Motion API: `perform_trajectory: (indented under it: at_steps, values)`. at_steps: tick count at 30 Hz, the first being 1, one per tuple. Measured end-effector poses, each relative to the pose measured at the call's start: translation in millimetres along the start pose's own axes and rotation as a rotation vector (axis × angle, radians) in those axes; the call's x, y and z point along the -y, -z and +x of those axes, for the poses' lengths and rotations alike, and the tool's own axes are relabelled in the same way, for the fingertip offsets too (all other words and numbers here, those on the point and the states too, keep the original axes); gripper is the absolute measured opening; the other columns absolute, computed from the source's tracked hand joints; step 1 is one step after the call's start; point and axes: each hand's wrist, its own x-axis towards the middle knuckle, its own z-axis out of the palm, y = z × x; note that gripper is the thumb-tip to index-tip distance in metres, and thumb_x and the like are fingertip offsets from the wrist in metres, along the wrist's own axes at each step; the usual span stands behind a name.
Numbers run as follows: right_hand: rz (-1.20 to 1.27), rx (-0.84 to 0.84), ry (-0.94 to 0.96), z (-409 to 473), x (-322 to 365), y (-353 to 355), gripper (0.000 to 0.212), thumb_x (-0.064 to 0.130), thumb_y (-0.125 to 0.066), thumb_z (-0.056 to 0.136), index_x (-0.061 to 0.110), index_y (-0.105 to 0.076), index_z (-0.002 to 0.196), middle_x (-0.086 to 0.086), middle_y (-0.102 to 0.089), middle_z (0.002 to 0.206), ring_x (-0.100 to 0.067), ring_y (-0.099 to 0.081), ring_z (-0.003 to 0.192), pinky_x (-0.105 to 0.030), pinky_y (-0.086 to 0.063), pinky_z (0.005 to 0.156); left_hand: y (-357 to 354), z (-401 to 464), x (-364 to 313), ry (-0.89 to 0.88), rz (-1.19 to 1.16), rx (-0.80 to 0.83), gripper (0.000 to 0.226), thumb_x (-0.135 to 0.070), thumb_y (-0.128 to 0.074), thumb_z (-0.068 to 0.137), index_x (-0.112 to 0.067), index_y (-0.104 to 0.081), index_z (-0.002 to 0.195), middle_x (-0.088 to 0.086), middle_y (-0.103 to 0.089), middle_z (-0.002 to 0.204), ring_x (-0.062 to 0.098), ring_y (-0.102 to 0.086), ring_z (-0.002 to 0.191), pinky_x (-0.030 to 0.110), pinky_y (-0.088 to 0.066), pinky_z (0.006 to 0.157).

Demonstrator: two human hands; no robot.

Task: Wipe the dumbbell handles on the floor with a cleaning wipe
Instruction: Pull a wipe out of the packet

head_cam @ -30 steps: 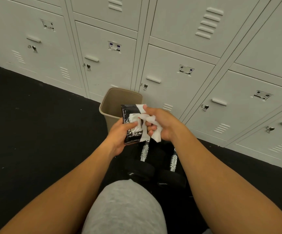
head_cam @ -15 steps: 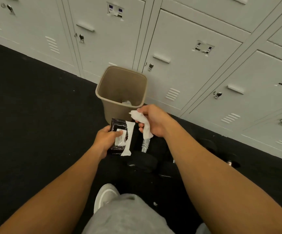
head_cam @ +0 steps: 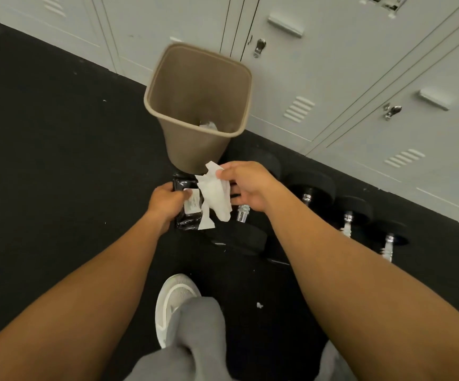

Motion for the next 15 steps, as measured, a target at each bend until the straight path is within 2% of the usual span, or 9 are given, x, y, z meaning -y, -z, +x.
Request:
perform_trajectory:
  at_steps: [2,5,7,9,11,13,15]
  values:
    - [0.005,0.002,0.009,3,-1,-1,0.020,0.008,-0.063,0.092,0.011,-0.068,0.112,-0.010,-0.075,0.104,-0.026,-0.073,0.095,-0.041,-0.060,0.070,6,12,6,-0.020,0.116,-0.025,0.009,-0.017,-0.067,0.089,-0.017,-0.070,0.098,0.008,-0.074,0.099,0.023,-0.071,0.088,0.038,-0.058,0.079]
    - [0.007,0.003,0.012,7,-3,-3,0.020,0.007,-0.064,0.091,0.011,-0.069,0.110,-0.010,-0.075,0.104,-0.026,-0.073,0.095,-0.044,-0.060,0.075,11,20,12,-0.011,0.541,-0.022,0.042,-0.035,-0.067,0.083,-0.017,-0.059,0.119,0.005,-0.066,0.114,0.030,-0.061,0.107,0.045,-0.051,0.093]
    - [0.002,-0.006,0.018,8,-4,-3,0.020,0.006,-0.065,0.090,0.011,-0.069,0.109,-0.009,-0.075,0.103,-0.026,-0.073,0.094,-0.044,-0.060,0.075,9,16,10,-0.002,0.657,-0.064,0.056,-0.042,-0.063,0.074,-0.020,-0.054,0.125,0.004,-0.061,0.121,0.034,-0.049,0.121,0.050,-0.044,0.101]
    - [0.008,-0.026,0.036,6,-3,-2,0.017,0.006,-0.065,0.091,0.011,-0.069,0.107,-0.009,-0.075,0.102,-0.026,-0.073,0.093,-0.045,-0.061,0.076,3,7,2,-0.076,0.639,-0.113,0.053,-0.032,-0.059,0.074,-0.022,-0.057,0.127,0.003,-0.055,0.127,0.033,-0.041,0.127,0.049,-0.038,0.105]
    - [0.021,-0.046,0.062,2,0,1,0.015,0.006,-0.065,0.091,0.009,-0.069,0.105,-0.010,-0.076,0.100,-0.027,-0.074,0.092,-0.048,-0.060,0.079,-2,-5,-9,-0.181,0.585,-0.144,0.044,-0.023,-0.057,0.077,-0.025,-0.062,0.121,0.000,-0.053,0.124,0.027,-0.042,0.125,0.044,-0.036,0.103]
    - [0.033,-0.070,0.090,-6,6,4,0.013,0.006,-0.066,0.090,0.009,-0.069,0.103,-0.010,-0.076,0.099,-0.027,-0.074,0.090,-0.049,-0.060,0.081,-3,-21,-20,-0.259,0.350,-0.109,0.026,-0.019,-0.059,0.079,-0.025,-0.068,0.102,-0.002,-0.063,0.110,0.022,-0.057,0.109,0.036,-0.048,0.089]
    - [0.061,-0.098,0.124,-17,13,10,0.012,0.007,-0.067,0.090,0.009,-0.068,0.102,-0.010,-0.076,0.098,-0.027,-0.074,0.089,-0.048,-0.060,0.079,-5,-37,-31,-0.308,0.108,-0.001,0.010,-0.012,-0.062,0.084,-0.018,-0.068,0.087,0.004,-0.069,0.092,0.021,-0.064,0.088,0.030,-0.049,0.072]
